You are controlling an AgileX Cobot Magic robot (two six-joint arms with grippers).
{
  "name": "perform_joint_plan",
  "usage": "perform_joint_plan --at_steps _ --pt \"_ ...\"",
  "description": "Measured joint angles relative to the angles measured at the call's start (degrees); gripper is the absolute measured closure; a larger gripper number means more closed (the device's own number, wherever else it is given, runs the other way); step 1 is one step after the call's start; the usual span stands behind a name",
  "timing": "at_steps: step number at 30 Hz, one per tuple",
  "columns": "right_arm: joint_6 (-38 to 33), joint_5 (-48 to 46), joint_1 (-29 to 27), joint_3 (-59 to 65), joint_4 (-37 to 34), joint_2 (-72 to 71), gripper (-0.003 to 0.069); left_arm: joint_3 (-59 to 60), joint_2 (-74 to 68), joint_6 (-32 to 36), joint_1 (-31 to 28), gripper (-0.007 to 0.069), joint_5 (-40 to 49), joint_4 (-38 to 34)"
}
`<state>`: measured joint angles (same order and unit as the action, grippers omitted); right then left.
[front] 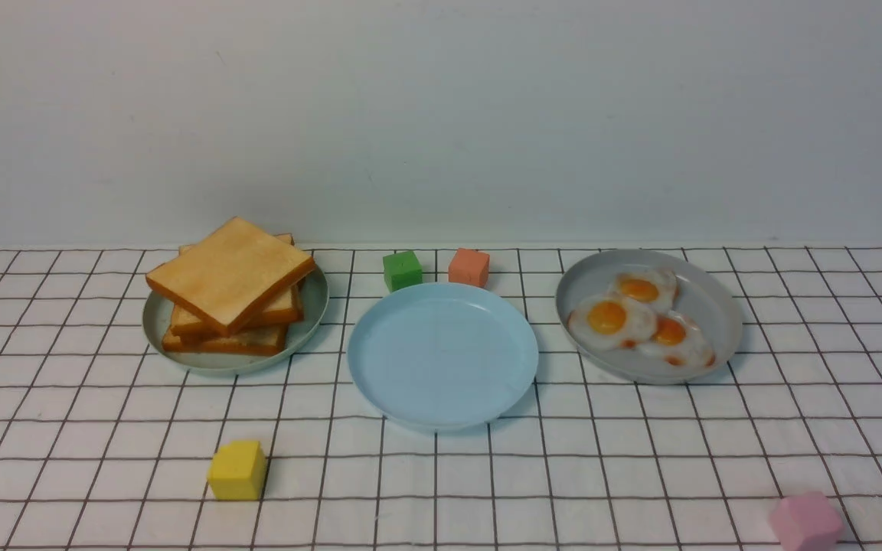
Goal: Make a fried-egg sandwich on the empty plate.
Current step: Use the left arm to grab a slice of bread
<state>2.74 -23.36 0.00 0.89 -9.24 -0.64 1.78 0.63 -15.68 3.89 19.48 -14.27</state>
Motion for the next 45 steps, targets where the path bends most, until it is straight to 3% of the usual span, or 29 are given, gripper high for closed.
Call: perform_joint_plan --at_steps 3,6,7,10,14,16,23,24,27,32,34,36,42,45 --pt "0.00 0.00 0.00 0.00 0.00 0.00 0.0419 0.00 0.00 -0.06 0.00 0.0387 -0.26 -1.32" --pt "0.00 0.00 0.00 0.00 0.00 0.00 0.0419 0.00 0.00 -0.45 0.00 0.0387 -3.33 -13.71" --pt "0.00 0.00 0.00 0.00 0.00 0.00 0.0419 0.00 0.00 -0.59 0.00 0.0387 -3.86 -14.64" --pt "0.00 0.00 0.00 0.00 0.00 0.00 0.0419 0.00 0.00 -0.89 0.00 0.0387 -9.33 -31.29" --pt "0.00 0.00 0.00 0.00 0.00 0.00 0.0419 0.00 0.00 1.35 0.00 0.0388 -15.11 -38.89" --pt "0.00 0.00 0.00 0.00 0.00 0.00 0.0419 -0.81 0.00 3.63 0.00 0.0399 -13.92 -40.02" --pt "0.00 0.00 0.00 0.00 0.00 0.00 0.0419 -10.56 -6.00 17.71 0.00 0.0501 -6.26 -40.00" --pt "-0.08 0.00 0.00 0.00 0.31 0.00 0.0419 -14.78 -12.00 23.34 0.00 0.0526 -4.34 -39.89" --pt "-1.88 0.94 0.00 0.00 2.98 0.00 0.0419 -20.23 -20.95 30.08 0.18 0.0539 -2.38 -39.76" --pt "-4.10 2.71 0.00 0.26 7.05 0.00 0.0419 -30.06 -34.83 33.77 0.18 0.0543 6.50 -35.34" --pt "-4.11 4.51 0.00 0.57 8.18 0.00 0.0419 -36.85 -43.62 33.95 0.18 0.0542 14.87 -29.76" --pt "-3.45 5.20 0.00 0.57 7.64 0.00 0.0419 -39.72 -47.10 33.95 0.18 0.0543 17.82 -27.09" --pt "8.53 9.40 0.00 0.63 -8.15 0.00 0.0419 -48.83 -59.02 35.39 0.18 0.0548 21.94 -19.72" --pt "13.26 13.89 0.00 0.63 -16.39 0.00 0.0419 -52.22 -63.04 36.30 0.32 0.0596 25.56 -18.39"
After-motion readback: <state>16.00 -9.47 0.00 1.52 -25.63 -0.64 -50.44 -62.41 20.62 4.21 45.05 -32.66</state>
